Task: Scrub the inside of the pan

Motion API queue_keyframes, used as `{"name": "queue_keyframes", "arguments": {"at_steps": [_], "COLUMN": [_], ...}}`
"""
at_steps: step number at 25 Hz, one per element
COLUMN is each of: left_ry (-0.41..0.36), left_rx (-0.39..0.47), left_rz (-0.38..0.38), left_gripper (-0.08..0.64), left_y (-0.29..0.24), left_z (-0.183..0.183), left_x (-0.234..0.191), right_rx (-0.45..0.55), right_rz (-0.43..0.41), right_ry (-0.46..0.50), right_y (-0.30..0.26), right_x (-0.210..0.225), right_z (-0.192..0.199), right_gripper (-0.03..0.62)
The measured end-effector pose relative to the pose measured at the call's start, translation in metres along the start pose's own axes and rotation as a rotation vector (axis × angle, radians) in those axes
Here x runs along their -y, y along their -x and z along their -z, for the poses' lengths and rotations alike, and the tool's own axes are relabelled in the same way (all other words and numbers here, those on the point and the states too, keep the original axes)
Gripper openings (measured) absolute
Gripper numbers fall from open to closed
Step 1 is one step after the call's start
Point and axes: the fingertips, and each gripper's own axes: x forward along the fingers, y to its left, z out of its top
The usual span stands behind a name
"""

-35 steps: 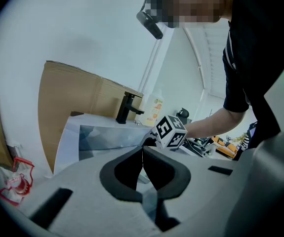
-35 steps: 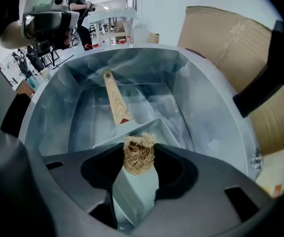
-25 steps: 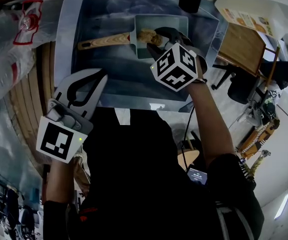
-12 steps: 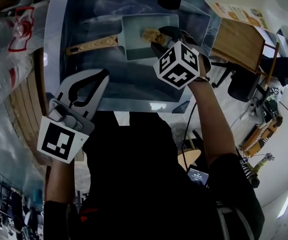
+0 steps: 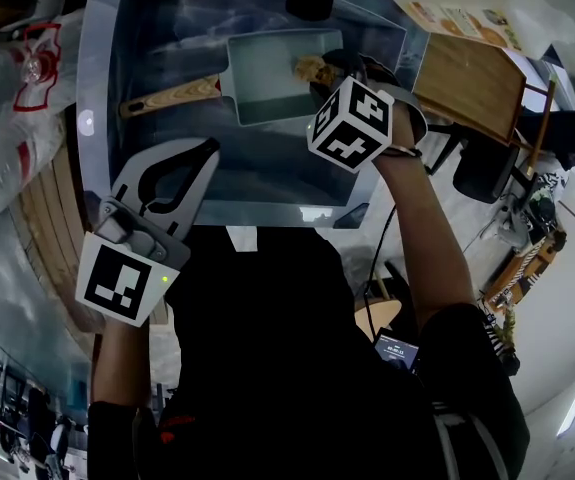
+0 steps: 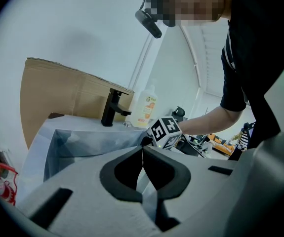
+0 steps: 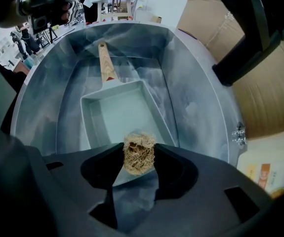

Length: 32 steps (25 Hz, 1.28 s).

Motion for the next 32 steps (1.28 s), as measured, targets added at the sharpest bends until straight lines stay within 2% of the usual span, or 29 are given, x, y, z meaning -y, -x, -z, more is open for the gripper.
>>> {"name": "queue_keyframes", "arguments": {"at_steps": [8, 11, 20, 32], "left_ry": [-0.001, -0.004, -0.008, 0.011], "left_rx": [0.0, 0.005, 0.025, 0.032], "left_rz": [-0.008, -0.008, -0.027, -0.064], "left_gripper": [0.02, 0.02, 0.02, 0.02], "left_y": [0.008, 0.015, 0.046, 0.077], "left_z": [0.002, 0.001, 0.004, 0.019], "left_x": [-0.001, -0.002, -0.009, -0.017], "right_rx": [-0.019, 0.011, 0.076, 0.057], "right_rz": [0.016, 0.023, -0.029, -0.079], "right_ry": [-0.026, -0.035, -0.026, 0.033], "right_y": [0.001, 0.008, 0.024, 0.009], "right_x": [0.004, 0.0, -0.039, -0.077], "right_z": [0.008, -0.004, -0.049, -0.076], "right_gripper": [0.19, 0.189, 0.19, 0.19]}}
